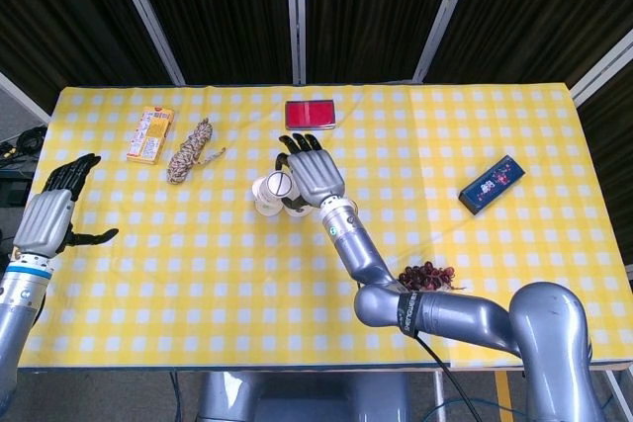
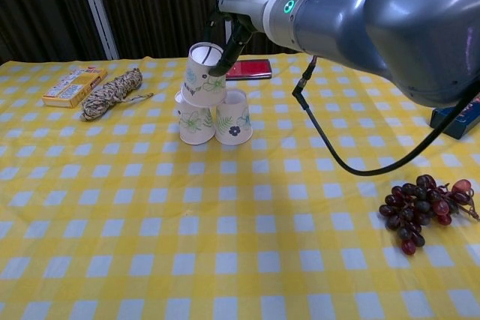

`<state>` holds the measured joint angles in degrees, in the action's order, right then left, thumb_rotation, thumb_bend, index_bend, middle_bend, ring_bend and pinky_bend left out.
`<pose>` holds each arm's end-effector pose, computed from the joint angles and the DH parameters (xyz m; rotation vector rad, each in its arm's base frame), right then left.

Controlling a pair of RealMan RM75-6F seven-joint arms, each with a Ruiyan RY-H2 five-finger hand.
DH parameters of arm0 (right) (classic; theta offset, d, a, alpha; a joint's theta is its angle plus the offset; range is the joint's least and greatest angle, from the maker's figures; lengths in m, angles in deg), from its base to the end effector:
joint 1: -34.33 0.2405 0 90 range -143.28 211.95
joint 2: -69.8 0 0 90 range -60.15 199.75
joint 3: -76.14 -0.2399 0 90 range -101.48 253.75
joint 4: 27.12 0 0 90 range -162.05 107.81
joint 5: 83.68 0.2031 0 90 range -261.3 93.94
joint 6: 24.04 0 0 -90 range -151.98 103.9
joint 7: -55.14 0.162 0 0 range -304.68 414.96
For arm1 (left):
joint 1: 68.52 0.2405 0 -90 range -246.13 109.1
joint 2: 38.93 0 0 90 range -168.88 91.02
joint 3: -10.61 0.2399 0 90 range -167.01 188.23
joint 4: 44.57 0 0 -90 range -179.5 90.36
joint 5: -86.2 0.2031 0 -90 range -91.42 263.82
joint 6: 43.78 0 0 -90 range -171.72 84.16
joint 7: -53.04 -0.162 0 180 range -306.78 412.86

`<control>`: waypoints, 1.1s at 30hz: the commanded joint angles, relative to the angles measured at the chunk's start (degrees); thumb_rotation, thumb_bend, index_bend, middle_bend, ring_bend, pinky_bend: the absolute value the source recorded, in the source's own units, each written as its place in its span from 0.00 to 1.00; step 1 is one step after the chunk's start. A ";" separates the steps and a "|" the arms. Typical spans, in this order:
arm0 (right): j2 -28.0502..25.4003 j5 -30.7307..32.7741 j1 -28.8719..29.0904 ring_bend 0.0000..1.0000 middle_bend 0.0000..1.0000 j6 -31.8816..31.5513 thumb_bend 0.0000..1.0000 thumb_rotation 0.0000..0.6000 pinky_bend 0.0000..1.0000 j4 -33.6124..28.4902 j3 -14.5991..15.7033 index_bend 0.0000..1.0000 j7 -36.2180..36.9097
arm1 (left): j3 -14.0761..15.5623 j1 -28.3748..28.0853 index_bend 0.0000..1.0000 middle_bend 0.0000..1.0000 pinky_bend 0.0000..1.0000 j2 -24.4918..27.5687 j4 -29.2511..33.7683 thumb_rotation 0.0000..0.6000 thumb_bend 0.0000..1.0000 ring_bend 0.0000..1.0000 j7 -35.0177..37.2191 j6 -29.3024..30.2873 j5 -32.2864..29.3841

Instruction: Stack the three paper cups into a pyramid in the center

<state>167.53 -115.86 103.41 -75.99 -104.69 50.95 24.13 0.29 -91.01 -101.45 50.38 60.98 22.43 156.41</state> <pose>0.0310 -0.4160 -0.0305 1.7833 -1.0802 1.0870 -0.2509 0.3051 0.1485 -1.3856 -1.1429 -1.0410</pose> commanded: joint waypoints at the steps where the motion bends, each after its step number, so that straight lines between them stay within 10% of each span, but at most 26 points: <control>1: 0.38 -0.07 0.41 0.00 0.09 0.18 0.17 1.00 0.00 0.69 0.34 0.46 0.17 | -0.07 -0.05 0.00 0.00 0.00 0.06 -0.08 1.00 0.14 0.00 0.10 -0.30 -0.27; 33: 0.98 1.25 0.71 0.00 0.00 -3.39 0.16 1.00 0.00 2.56 2.34 0.19 -3.22 | -0.36 0.09 0.00 0.00 0.00 0.29 -0.31 1.00 0.14 0.00 1.43 -0.84 0.00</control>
<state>168.85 -114.76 104.39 -79.03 -101.73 53.12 21.19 -0.07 -90.92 -101.16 50.06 62.42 21.59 156.41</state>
